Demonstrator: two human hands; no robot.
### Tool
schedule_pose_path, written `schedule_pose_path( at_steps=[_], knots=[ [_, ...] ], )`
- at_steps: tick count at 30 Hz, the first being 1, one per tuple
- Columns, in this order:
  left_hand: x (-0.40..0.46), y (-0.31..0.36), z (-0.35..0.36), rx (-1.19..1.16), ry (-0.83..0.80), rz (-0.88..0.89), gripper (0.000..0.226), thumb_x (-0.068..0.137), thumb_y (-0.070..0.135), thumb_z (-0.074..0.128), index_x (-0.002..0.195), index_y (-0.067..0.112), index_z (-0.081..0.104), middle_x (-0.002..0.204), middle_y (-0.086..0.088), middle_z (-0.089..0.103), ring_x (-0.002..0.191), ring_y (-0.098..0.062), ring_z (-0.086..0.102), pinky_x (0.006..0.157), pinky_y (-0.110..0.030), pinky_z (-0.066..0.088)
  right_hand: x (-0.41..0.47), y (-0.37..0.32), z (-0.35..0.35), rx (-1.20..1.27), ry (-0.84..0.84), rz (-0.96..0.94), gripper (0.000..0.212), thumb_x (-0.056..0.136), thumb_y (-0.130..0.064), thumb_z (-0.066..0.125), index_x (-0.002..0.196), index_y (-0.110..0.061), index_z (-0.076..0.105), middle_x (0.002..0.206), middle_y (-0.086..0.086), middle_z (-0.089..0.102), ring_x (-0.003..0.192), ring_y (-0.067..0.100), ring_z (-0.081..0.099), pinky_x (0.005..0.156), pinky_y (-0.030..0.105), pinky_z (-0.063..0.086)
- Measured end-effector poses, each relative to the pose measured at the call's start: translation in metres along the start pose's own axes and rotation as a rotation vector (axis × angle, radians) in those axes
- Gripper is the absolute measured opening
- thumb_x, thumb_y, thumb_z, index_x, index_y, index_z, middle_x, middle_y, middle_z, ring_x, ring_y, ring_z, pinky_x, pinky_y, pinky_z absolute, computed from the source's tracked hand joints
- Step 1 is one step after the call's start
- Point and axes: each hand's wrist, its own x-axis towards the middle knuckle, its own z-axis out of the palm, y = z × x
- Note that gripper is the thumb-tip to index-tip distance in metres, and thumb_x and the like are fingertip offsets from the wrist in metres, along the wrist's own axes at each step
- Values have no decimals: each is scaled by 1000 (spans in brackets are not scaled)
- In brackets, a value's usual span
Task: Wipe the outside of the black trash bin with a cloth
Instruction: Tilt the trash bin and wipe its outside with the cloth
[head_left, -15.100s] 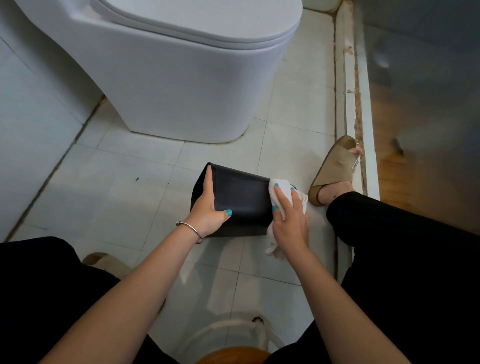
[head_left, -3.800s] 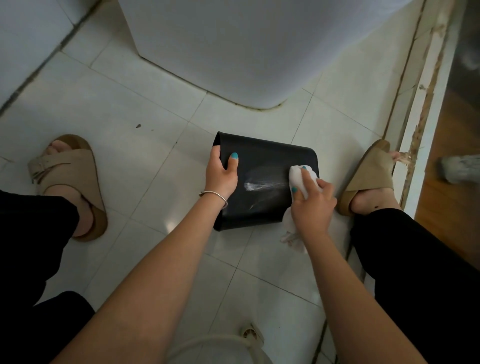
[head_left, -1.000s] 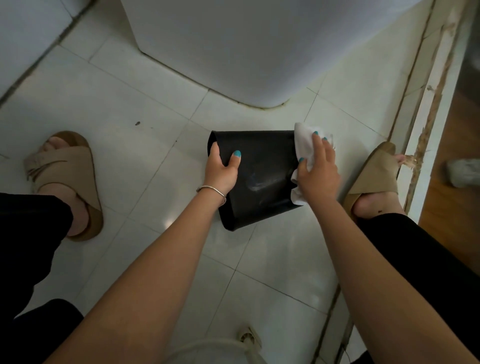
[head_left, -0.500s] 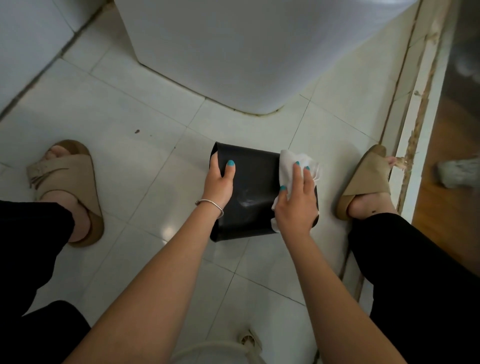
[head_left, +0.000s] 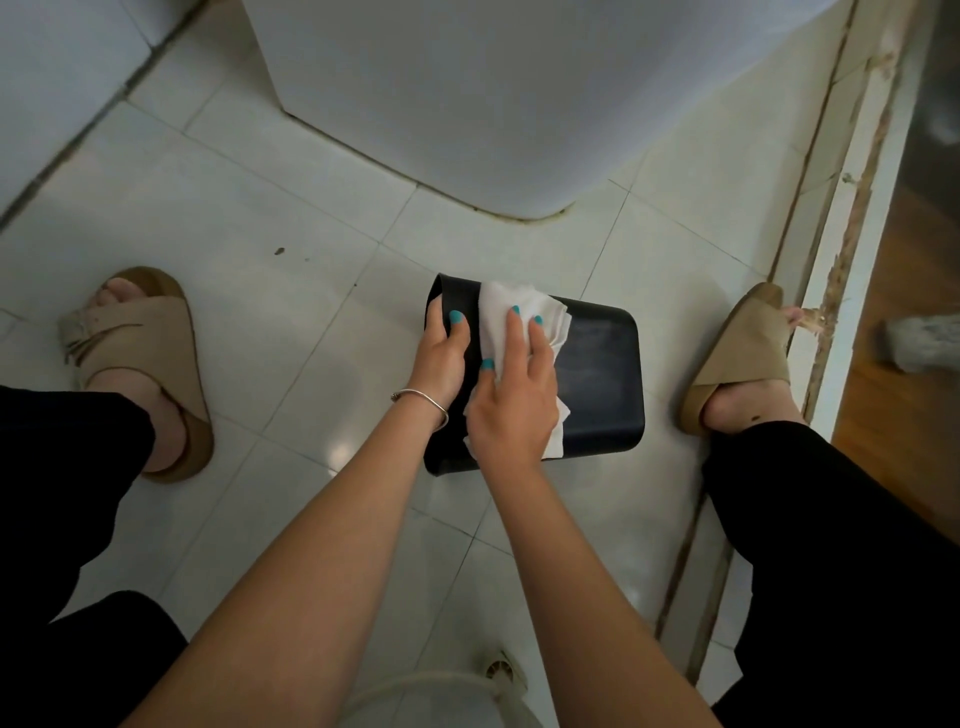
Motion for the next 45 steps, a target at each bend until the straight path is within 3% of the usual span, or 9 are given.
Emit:
schedule_pose_path(
  at_steps=[8,12,17,23,28,32,39,43,45],
  knots=[
    [0,5,-2,31,-5,6,35,100,18,43,135,18,45,115,4,60,101,-8,59,72,-7,48,3,14,1,-151,28,-207,68,87,-18,61,144,-42,33,151,8,35,110,34,53,80,47,55],
    [1,3,-2,67,8,30,35,99,18,46,134,18,47,116,3,61,104,-11,59,79,-13,48,6,21,-4,-218,31,-248,62,87,-17,60,141,-41,41,149,12,37,106,39,55,91,57,49],
    [2,2,-2,102,3,36,40,98,19,48,138,18,45,125,2,59,113,-14,56,95,-27,47,17,41,-13,-265,2,-304,64,88,-16,52,144,-42,37,152,10,33,114,37,52,96,58,43],
    [1,2,-2,165,1,18,46,99,25,47,143,16,38,136,0,52,124,-16,49,106,-32,41,44,84,-39,-273,68,-201,60,90,-15,52,143,-39,41,152,11,32,117,39,50,93,49,49],
    [2,2,-1,171,11,19,49,99,27,47,145,16,35,142,-1,47,130,-20,44,109,-36,38,59,110,-58,-228,68,-76,58,92,-18,49,142,-45,37,154,6,29,121,36,48,81,45,53],
    [-1,2,3,153,23,25,54,100,27,44,150,19,24,151,0,35,138,-19,34,111,-31,31,56,103,-54,-227,65,-28,61,92,-16,49,144,-45,35,156,3,26,122,33,49,77,42,53],
    [-1,1,6,117,16,7,56,102,27,39,152,22,15,157,1,23,143,-18,24,108,-26,25,45,75,-44,-196,61,23,54,100,-23,44,148,-41,28,159,3,19,128,30,44,89,38,48],
    [0,-1,6,78,20,6,55,101,24,41,151,21,18,154,0,28,140,-16,28,108,-22,25,31,44,-25,-171,17,-78,57,97,-18,47,148,-37,30,158,8,21,124,33,44,89,42,49],
    [2,-3,5,50,20,19,52,100,22,43,149,19,25,148,-2,40,134,-17,39,111,-31,31,24,28,-14,-137,12,-129,59,94,-15,48,146,-37,35,156,10,25,119,37,47,84,46,52]
  ],
)
